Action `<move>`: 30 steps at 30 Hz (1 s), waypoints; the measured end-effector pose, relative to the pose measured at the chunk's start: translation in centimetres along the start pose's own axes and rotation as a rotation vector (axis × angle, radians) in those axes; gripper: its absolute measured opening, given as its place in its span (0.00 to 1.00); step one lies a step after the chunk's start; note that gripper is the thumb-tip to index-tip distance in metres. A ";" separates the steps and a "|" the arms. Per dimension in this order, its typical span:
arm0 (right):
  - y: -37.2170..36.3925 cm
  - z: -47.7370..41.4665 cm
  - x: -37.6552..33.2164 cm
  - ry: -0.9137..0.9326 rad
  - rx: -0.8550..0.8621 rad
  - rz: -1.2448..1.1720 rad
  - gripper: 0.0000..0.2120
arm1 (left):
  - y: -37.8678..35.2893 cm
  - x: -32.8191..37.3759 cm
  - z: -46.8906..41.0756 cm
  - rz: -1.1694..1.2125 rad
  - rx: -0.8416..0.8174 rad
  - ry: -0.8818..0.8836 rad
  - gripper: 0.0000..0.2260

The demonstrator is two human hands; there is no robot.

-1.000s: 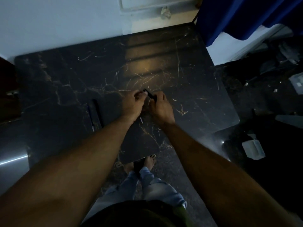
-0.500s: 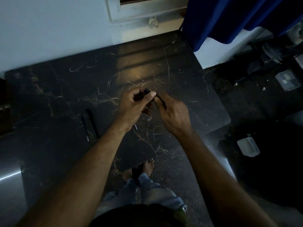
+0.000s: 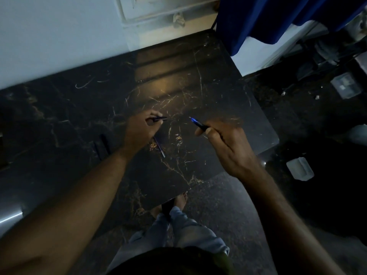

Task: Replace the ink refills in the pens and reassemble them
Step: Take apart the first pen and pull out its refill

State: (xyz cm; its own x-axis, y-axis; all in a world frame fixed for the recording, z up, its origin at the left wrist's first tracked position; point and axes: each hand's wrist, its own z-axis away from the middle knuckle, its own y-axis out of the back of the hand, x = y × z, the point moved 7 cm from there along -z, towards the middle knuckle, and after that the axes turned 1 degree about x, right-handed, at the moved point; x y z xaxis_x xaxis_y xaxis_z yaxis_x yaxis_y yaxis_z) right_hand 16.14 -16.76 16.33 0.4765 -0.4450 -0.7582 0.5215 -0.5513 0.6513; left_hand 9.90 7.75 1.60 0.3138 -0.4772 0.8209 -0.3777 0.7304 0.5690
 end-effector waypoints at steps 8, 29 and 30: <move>-0.6 -0.4 -1.6 -0.014 -0.010 -0.043 0.13 | -3.5 -2.8 -0.6 -0.318 -0.027 -0.071 0.08; 6.7 -2.7 -8.9 0.153 0.061 -0.118 0.09 | 6.9 21.4 3.7 0.791 -0.166 -0.345 0.11; 6.8 -2.8 -9.2 0.175 0.072 -0.079 0.09 | 7.2 21.4 3.7 0.785 -0.142 -0.357 0.11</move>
State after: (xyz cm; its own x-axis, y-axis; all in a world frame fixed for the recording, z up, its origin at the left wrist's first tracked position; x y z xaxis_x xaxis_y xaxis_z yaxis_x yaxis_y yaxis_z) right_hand 17.26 -14.41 27.84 0.5548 -0.2725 -0.7861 0.5130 -0.6319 0.5810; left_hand 10.63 0.99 23.44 -0.2918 0.0819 0.9530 -0.2506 0.9550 -0.1588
